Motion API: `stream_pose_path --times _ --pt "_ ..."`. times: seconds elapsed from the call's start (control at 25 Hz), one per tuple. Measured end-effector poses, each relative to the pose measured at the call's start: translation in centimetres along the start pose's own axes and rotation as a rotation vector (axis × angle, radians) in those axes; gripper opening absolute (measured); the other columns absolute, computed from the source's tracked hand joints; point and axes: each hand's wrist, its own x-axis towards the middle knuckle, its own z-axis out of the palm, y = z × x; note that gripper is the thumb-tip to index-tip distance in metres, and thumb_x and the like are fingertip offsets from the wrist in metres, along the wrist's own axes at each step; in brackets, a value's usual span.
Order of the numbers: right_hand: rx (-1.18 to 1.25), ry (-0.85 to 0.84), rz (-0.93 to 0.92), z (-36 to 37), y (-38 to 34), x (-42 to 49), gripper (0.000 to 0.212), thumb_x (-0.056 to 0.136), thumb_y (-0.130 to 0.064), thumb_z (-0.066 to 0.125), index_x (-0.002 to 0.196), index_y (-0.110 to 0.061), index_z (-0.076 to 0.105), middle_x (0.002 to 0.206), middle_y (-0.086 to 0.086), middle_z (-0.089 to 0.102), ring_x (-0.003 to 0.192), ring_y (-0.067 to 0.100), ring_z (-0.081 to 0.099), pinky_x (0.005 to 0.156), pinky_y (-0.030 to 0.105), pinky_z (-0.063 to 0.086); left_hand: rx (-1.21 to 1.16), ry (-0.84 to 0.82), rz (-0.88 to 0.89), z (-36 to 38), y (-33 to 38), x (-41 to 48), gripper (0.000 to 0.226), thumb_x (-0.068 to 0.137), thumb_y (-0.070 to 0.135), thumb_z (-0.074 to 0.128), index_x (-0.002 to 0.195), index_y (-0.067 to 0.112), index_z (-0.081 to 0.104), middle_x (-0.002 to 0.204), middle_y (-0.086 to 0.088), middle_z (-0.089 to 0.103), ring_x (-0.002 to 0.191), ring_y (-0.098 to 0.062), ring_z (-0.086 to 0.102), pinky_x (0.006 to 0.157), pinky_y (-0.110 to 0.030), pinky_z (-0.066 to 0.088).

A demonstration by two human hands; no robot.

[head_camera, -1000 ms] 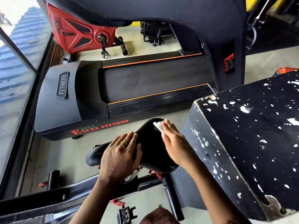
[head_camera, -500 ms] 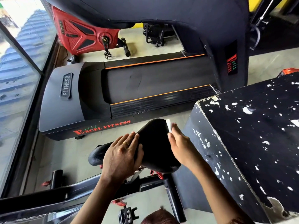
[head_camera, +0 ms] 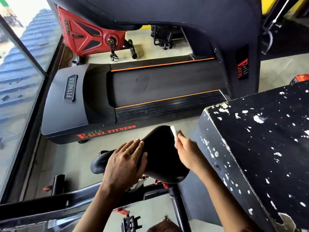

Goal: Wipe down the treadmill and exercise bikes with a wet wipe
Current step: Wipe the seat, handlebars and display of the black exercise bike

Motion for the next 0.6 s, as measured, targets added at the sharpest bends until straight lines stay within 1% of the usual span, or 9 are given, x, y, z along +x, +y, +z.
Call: stream_pose_path --times 0.04,0.08,0.16,0.28,0.4,0.48,0.52,0.56,0.6 --pt "-0.022 0.000 0.028 -0.2 -1.0 1.6 0.035 0.104 -0.021 0.029 0.120 0.001 0.052 0.114 0.021 0.062 0.111 0.035 0.054 0.080 0.030 0.034 -0.006 -0.010 -0.008 -0.2 -0.1 -0.1 0.041 0.088 0.030 0.046 0.102 0.002 0.073 0.106 -0.015 0.070 0.094 -0.028 0.069 0.086 -0.039 0.053" --pt "-0.085 0.014 0.018 0.0 -2.1 2.9 0.035 0.103 -0.021 0.028 0.114 0.001 0.054 0.112 0.023 0.062 0.109 0.037 0.054 0.080 0.033 0.035 -0.007 -0.017 -0.024 -0.5 -0.3 -0.2 0.041 0.088 0.031 0.046 0.102 0.003 0.073 0.106 -0.014 0.070 0.096 -0.028 0.069 0.086 -0.041 0.053" --pt "-0.280 0.007 -0.053 0.5 -3.8 4.7 0.036 0.102 -0.020 0.029 0.112 -0.002 0.058 0.116 0.020 0.061 0.111 0.036 0.052 0.085 0.035 0.037 -0.020 -0.029 -0.068 -1.1 -0.8 -0.8 0.041 0.088 0.033 0.046 0.104 0.005 0.073 0.107 -0.013 0.070 0.098 -0.029 0.068 0.089 -0.043 0.051" --pt "-0.547 -0.082 -0.192 2.2 -5.9 5.8 0.037 0.100 -0.024 0.031 0.112 -0.009 0.063 0.121 0.014 0.062 0.115 0.034 0.052 0.094 0.037 0.037 -0.045 -0.035 -0.142 -2.0 -1.6 -2.3 0.042 0.089 0.036 0.046 0.109 0.008 0.071 0.113 -0.010 0.068 0.106 -0.027 0.065 0.097 -0.045 0.048" --pt "-0.690 -0.142 -0.320 4.4 -8.6 3.8 0.036 0.099 -0.023 0.030 0.106 -0.013 0.064 0.115 0.013 0.065 0.110 0.032 0.055 0.096 0.040 0.033 -0.143 -0.001 -0.239 -2.6 -2.2 -3.6 0.042 0.088 0.038 0.050 0.111 0.008 0.070 0.118 -0.011 0.066 0.111 -0.027 0.062 0.100 -0.043 0.046" --pt "-0.598 -0.190 -0.390 6.2 -10.0 1.2 0.035 0.101 -0.020 0.029 0.102 -0.009 0.062 0.111 0.014 0.064 0.106 0.032 0.056 0.094 0.039 0.034 -0.195 0.037 -0.312 -3.2 -2.3 -4.3 0.045 0.085 0.039 0.053 0.110 0.005 0.069 0.117 -0.013 0.066 0.110 -0.027 0.062 0.099 -0.035 0.045" --pt "-0.469 -0.235 -0.397 6.8 -10.8 -0.2 0.035 0.102 -0.021 0.028 0.102 -0.007 0.060 0.110 0.015 0.064 0.105 0.031 0.056 0.094 0.038 0.034 -0.222 0.066 -0.348 -3.8 -2.4 -4.6 0.046 0.083 0.038 0.054 0.110 0.004 0.069 0.116 -0.013 0.066 0.109 -0.025 0.062 0.099 -0.028 0.044" --pt "-0.327 -0.272 -0.424 7.1 -11.4 -1.4 0.037 0.103 -0.023 0.028 0.105 -0.005 0.060 0.111 0.014 0.063 0.107 0.029 0.055 0.096 0.035 0.034 -0.254 0.100 -0.379 -4.4 -2.5 -5.0 0.046 0.082 0.037 0.055 0.110 0.004 0.069 0.116 -0.013 0.066 0.108 -0.021 0.062 0.096 -0.022 0.041" --pt "-0.199 -0.300 -0.453 7.3 -11.6 -2.2 0.038 0.103 -0.023 0.030 0.114 -0.004 0.060 0.118 0.012 0.062 0.113 0.025 0.054 0.101 0.031 0.033 -0.286 0.128 -0.405 -4.9 -2.7 -5.3 0.044 0.080 0.035 0.058 0.110 0.006 0.069 0.115 -0.012 0.067 0.107 -0.017 0.060 0.093 -0.018 0.040"
